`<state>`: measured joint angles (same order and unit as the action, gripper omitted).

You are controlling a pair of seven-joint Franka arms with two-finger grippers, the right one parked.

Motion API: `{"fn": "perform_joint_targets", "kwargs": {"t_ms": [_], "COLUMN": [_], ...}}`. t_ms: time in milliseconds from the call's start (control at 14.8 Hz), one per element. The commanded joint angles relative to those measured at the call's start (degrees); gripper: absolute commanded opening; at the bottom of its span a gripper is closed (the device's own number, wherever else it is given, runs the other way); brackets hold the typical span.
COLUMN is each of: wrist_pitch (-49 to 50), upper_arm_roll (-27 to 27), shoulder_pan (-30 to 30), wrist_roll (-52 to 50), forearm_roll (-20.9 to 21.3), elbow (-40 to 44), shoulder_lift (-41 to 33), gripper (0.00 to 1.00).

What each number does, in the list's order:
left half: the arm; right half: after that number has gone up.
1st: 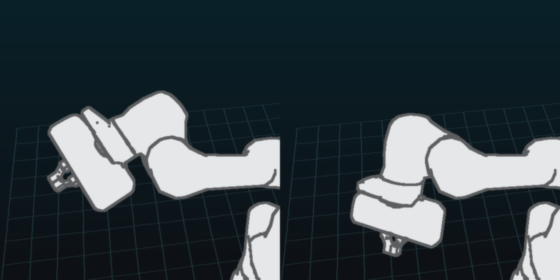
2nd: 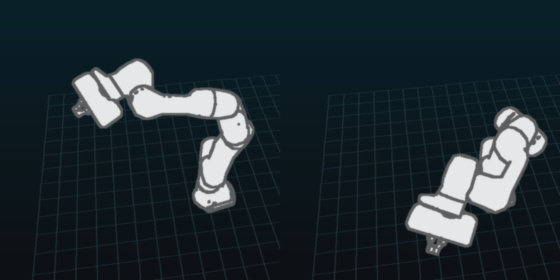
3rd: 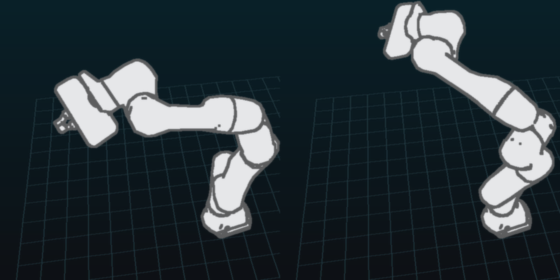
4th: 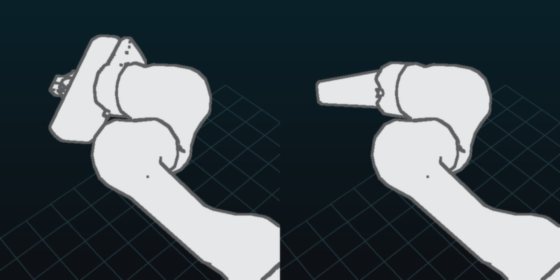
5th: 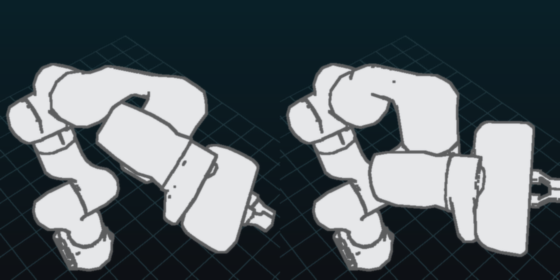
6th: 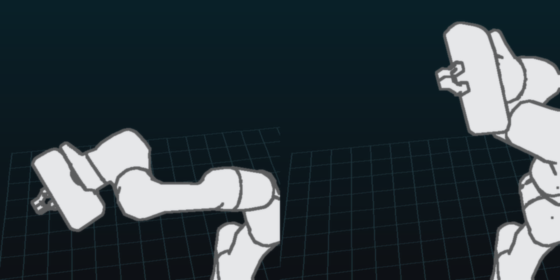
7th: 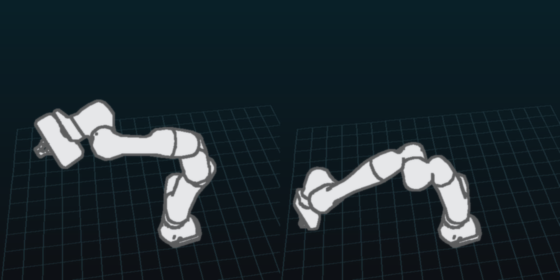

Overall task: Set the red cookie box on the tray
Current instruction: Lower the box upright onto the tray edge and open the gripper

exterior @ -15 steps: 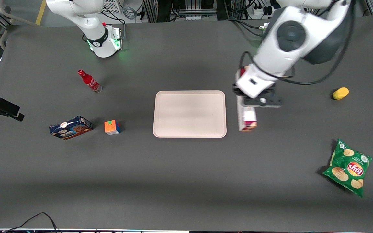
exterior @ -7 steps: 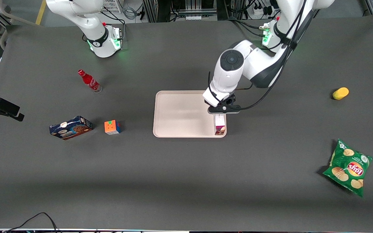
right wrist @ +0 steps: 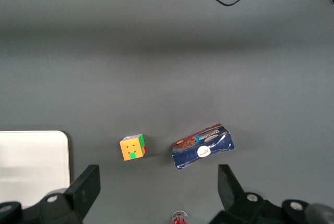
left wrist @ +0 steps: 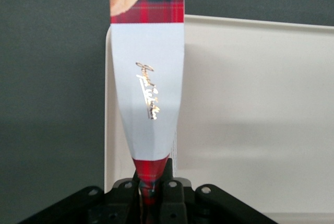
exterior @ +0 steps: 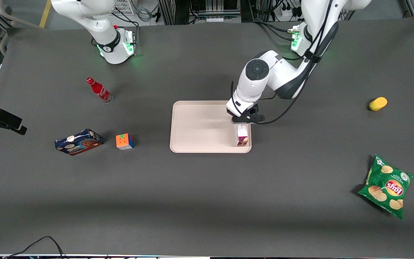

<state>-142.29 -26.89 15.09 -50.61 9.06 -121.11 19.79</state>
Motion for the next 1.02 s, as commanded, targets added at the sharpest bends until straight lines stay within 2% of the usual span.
{"fn": "perform_joint_targets", "kwargs": {"t_ms": [0, 203, 678, 814, 881, 949], "wrist_pitch": [-3.43, -4.13, -5.80, -5.71, -5.71, -5.71], "upper_arm_roll": [0.18, 0.70, 1.49, 1.67, 1.76, 1.76], "shoulder_pan": [0.47, 0.38, 0.38, 0.29, 0.29, 0.12], "wrist_roll": [-3.97, -4.14, -5.02, -5.02, -5.02, -5.02], "forearm_roll": [4.20, 6.57, 7.72, 8.34, 8.34, 8.34], "elbow": [-0.09, -0.09, -0.09, -0.09, -0.09, -0.09], "shoulder_lift": [1.82, 2.88, 4.64, 4.64, 4.55, 4.38], "gripper": [0.00, 0.00, 0.00, 0.13, 0.46, 0.99]}}
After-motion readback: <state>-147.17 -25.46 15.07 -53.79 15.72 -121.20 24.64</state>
